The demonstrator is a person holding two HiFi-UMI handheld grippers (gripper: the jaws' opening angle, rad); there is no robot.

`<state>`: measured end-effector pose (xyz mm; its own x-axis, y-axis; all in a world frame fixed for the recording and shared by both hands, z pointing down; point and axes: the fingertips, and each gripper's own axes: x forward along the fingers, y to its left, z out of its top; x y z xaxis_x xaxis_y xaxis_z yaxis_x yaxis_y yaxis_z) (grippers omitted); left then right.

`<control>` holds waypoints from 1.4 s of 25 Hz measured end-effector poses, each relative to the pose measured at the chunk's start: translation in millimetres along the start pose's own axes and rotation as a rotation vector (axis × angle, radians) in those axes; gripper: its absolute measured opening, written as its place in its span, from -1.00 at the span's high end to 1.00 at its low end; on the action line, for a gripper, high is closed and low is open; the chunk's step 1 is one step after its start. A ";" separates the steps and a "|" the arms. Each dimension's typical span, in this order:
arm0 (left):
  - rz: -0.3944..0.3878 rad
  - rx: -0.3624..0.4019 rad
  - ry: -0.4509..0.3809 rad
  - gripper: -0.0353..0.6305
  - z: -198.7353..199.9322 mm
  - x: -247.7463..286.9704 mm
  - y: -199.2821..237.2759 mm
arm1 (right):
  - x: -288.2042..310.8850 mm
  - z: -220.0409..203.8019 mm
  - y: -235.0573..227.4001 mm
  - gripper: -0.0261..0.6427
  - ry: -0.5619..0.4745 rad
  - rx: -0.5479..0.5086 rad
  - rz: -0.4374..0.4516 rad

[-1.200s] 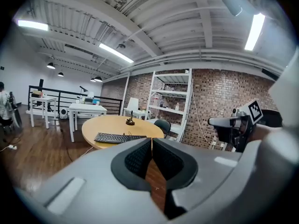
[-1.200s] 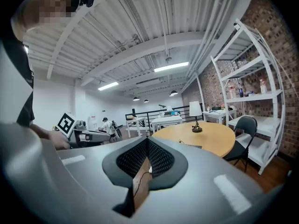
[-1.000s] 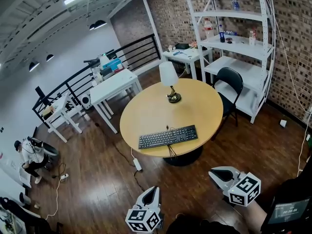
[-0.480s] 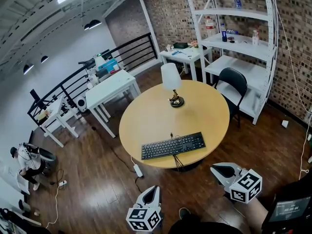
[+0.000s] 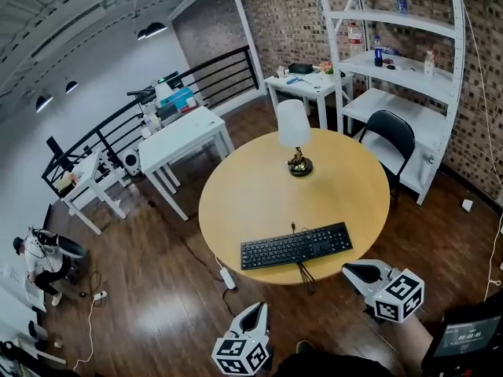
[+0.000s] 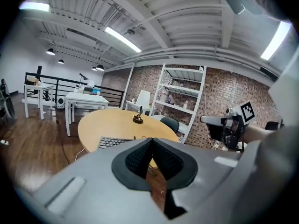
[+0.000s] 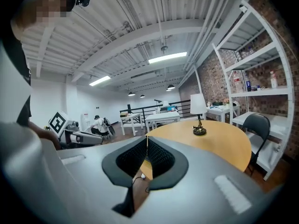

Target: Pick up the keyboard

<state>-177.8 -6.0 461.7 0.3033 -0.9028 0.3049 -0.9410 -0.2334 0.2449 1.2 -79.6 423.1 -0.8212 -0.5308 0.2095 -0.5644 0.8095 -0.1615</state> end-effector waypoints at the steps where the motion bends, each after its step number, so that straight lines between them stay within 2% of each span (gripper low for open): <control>1: -0.018 0.008 0.002 0.89 2.6 7.0 0.5 | 9.0 0.5 -5.8 0.90 0.001 0.004 -0.007; 5: -0.082 0.043 0.047 0.89 0.7 30.1 14.8 | 41.6 5.0 -19.0 0.88 0.004 0.034 -0.034; 12: -0.094 0.103 0.134 0.88 6.8 84.3 60.4 | 78.9 -11.8 -58.6 0.83 0.079 0.081 -0.052; 16: -0.090 0.147 0.158 0.84 25.6 130.4 73.7 | 98.3 -20.5 -89.1 0.82 0.106 0.118 -0.025; 19: -0.105 0.172 0.190 0.71 36.0 161.0 73.5 | 111.7 -24.5 -107.0 0.78 0.124 0.136 0.018; 24: -0.192 0.213 0.250 0.67 39.8 210.3 76.3 | 132.6 -33.4 -131.8 0.75 0.110 0.223 0.044; 28: -0.256 0.237 0.281 0.63 45.7 251.3 78.7 | 151.4 -50.9 -144.1 0.64 0.134 0.301 0.069; 32: -0.352 0.294 0.370 0.50 43.1 291.8 74.0 | 161.8 -74.5 -152.5 0.50 0.176 0.418 0.098; 35: -0.431 0.201 0.482 0.42 29.3 322.1 76.2 | 169.7 -92.5 -162.7 0.45 0.193 0.518 0.065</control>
<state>-156.2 -325.2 551.6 0.6470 -0.4625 0.6062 -0.7163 -0.6412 0.2753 -38.6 -278.2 574.1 -0.8529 -0.3888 0.3484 -0.5206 0.5837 -0.6231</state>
